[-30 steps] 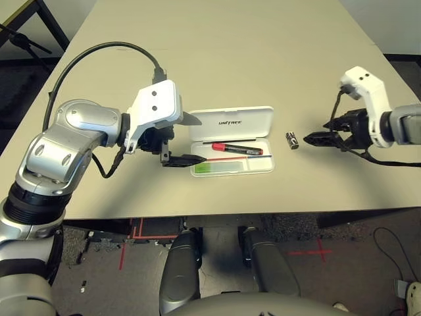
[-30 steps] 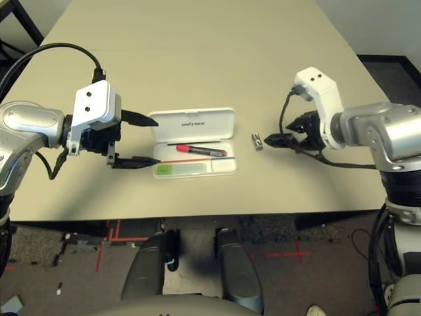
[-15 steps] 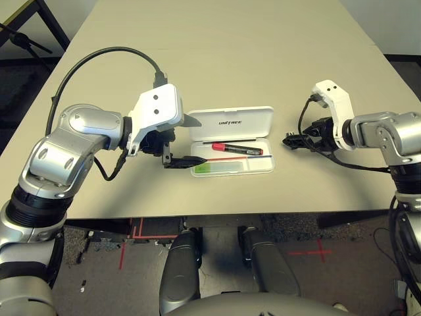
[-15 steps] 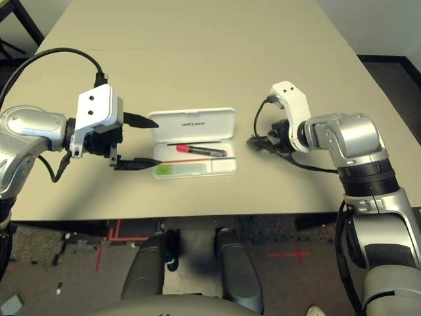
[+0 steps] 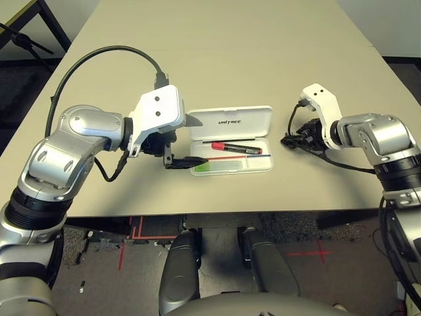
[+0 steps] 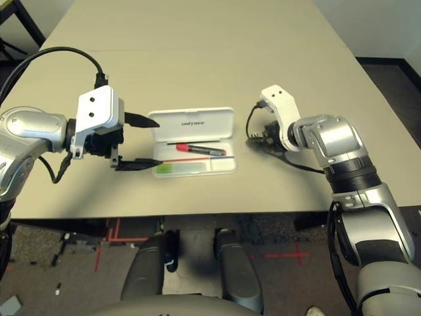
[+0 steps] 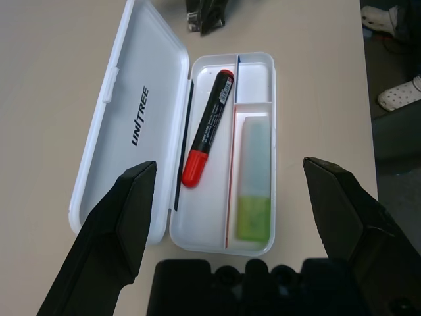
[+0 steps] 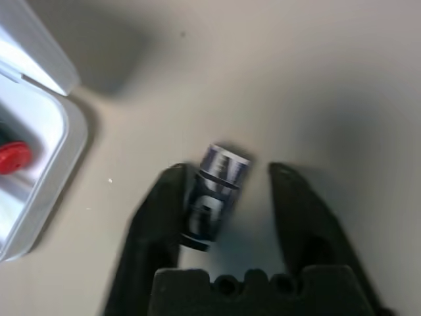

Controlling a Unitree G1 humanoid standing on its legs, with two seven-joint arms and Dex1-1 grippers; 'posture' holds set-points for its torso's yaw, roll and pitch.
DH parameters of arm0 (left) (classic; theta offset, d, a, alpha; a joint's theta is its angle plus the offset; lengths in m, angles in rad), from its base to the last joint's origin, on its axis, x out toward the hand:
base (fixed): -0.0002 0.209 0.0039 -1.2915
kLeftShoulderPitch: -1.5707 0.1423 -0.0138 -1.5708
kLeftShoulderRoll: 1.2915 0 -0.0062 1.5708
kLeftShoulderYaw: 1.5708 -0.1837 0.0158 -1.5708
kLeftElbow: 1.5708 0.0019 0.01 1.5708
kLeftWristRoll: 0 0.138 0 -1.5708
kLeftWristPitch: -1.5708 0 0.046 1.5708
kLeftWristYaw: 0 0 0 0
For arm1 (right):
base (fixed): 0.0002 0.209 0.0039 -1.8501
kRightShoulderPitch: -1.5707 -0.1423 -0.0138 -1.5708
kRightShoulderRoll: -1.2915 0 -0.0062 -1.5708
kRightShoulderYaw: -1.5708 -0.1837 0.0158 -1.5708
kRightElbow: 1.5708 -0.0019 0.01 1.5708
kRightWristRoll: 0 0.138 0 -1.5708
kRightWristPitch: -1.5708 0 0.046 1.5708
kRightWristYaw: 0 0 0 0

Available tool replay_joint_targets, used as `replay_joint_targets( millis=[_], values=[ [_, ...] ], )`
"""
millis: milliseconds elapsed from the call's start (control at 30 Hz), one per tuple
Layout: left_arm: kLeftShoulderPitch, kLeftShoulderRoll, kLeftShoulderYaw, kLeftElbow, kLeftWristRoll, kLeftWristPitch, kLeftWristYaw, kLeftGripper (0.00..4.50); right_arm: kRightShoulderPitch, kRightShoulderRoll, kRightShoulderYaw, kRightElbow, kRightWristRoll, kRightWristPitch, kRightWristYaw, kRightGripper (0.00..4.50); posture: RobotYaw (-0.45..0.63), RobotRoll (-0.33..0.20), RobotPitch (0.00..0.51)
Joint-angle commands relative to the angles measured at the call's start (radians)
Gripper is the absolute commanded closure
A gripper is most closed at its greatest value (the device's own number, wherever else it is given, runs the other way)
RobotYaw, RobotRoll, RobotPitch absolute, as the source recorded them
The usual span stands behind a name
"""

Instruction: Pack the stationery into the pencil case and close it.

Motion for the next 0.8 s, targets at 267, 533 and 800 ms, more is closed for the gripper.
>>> replay_joint_targets(
  millis=[267, 533, 800],
  values=[
    [0.008, 0.01, -0.015, -0.004, -0.008, -0.005, -0.012, 0.0, 0.049, -0.138, 0.052, -0.019, -0.039, -0.163, 0.164, 4.13, 0.04, 0.0, 0.196],
    [0.011, 0.013, -0.016, 0.009, -0.004, -0.019, -0.022, 0.0, 0.031, -0.251, 0.05, -0.003, -0.067, -0.331, 0.347, 4.13, 0.03, 0.0, 0.195],
    [0.013, 0.018, -0.019, 0.024, -0.001, -0.036, -0.037, 0.0, 0.01, -0.329, 0.055, 0.025, -0.121, -0.502, 0.518, 4.14, 0.02, 0.0, 0.194]
  ],
)
